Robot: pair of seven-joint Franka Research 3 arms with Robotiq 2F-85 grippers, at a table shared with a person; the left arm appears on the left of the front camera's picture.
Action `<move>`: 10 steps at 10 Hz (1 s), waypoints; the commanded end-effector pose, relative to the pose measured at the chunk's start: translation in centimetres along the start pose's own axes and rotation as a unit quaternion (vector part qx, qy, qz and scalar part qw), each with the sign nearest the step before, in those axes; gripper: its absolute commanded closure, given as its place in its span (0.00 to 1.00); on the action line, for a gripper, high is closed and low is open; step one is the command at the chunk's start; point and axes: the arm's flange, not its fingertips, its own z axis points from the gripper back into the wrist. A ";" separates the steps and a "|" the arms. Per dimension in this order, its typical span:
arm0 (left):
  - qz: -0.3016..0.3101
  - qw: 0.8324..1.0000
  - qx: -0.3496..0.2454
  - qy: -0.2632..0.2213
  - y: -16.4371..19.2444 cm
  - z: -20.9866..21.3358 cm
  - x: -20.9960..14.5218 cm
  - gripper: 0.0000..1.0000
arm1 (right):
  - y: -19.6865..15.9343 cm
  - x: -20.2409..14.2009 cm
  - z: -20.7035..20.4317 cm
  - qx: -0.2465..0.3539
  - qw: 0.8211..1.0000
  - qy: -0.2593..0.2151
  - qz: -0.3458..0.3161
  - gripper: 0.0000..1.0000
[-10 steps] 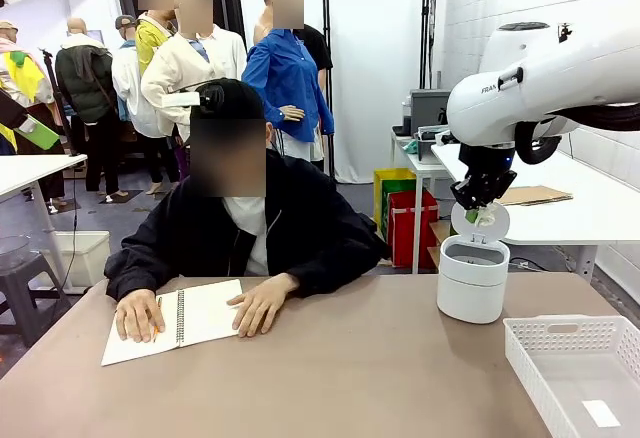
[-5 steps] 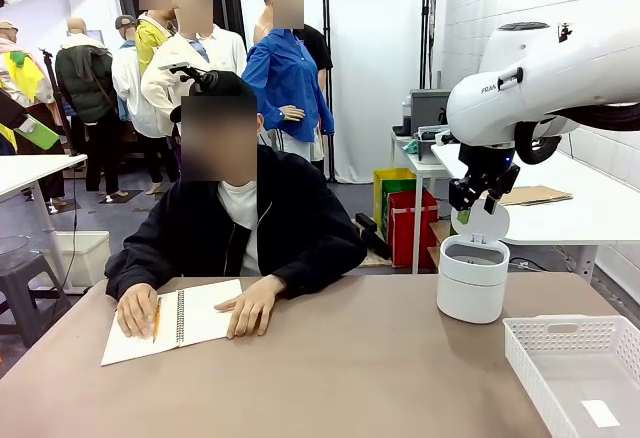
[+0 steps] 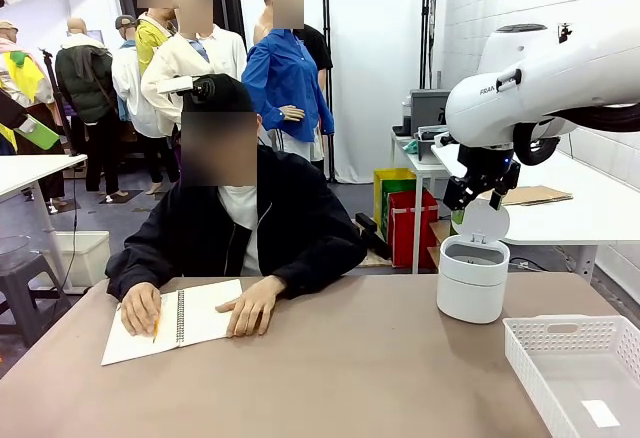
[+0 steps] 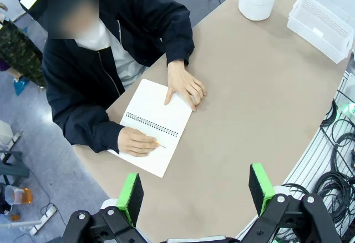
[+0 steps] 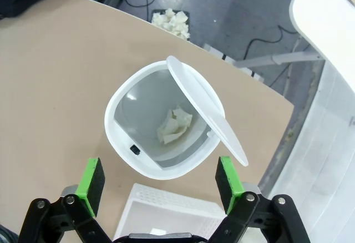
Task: Sort the paper based on its condition.
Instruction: If a person hands you a paper, place it in the Organizing basket , and if it's crumpled, put it in the Trash can.
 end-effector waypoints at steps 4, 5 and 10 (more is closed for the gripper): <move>0.001 1.000 0.004 0.001 0.1 0.1 0.0 0.00 | -0.1 -0.1 0.1 0.000 1.000 -0.002 -0.002 0.00; 0.001 1.000 0.004 0.001 0.1 0.1 0.0 0.00 | -0.1 -0.1 0.1 0.000 1.000 -0.002 -0.002 0.00; 0.001 1.000 0.004 0.001 0.1 0.1 0.0 0.00 | 1.4 -0.8 1.1 0.014 1.000 -0.018 0.019 0.00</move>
